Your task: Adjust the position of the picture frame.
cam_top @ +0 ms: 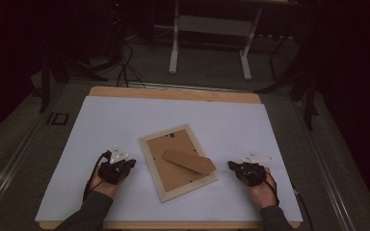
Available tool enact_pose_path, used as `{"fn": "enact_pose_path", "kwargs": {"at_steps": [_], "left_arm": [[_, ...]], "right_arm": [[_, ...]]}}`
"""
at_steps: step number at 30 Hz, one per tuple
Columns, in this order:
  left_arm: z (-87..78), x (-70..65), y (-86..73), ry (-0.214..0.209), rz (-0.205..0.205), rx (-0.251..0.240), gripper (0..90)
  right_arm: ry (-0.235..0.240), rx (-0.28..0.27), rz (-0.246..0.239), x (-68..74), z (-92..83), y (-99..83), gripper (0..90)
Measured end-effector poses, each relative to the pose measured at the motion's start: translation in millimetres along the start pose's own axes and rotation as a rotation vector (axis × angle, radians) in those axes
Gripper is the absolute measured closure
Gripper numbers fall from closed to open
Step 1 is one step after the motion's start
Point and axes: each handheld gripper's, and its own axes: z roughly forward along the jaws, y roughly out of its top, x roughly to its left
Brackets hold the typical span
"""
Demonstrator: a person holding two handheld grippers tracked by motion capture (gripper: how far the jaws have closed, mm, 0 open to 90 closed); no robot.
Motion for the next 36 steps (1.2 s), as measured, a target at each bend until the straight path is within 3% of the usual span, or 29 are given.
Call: {"fn": "enact_pose_path", "kwargs": {"at_steps": [12, 31, 36], "left_arm": [[11.9, -2.9, 4.1, -0.006, -0.009, -0.003, 90.0], [22.8, -19.3, 7.4, -0.033, 0.048, 0.034, 90.0], [23.8, -20.6, 8.3, -0.038, 0.050, 0.036, 90.0]], "right_arm": [[0.022, 0.003, -0.024, 5.4, 3.7, 0.6, 89.6], [0.118, 0.066, -0.126, 31.5, 19.0, 1.3, 89.7], [0.131, 0.068, -0.114, 30.4, 18.4, 0.8, 89.8]]}}
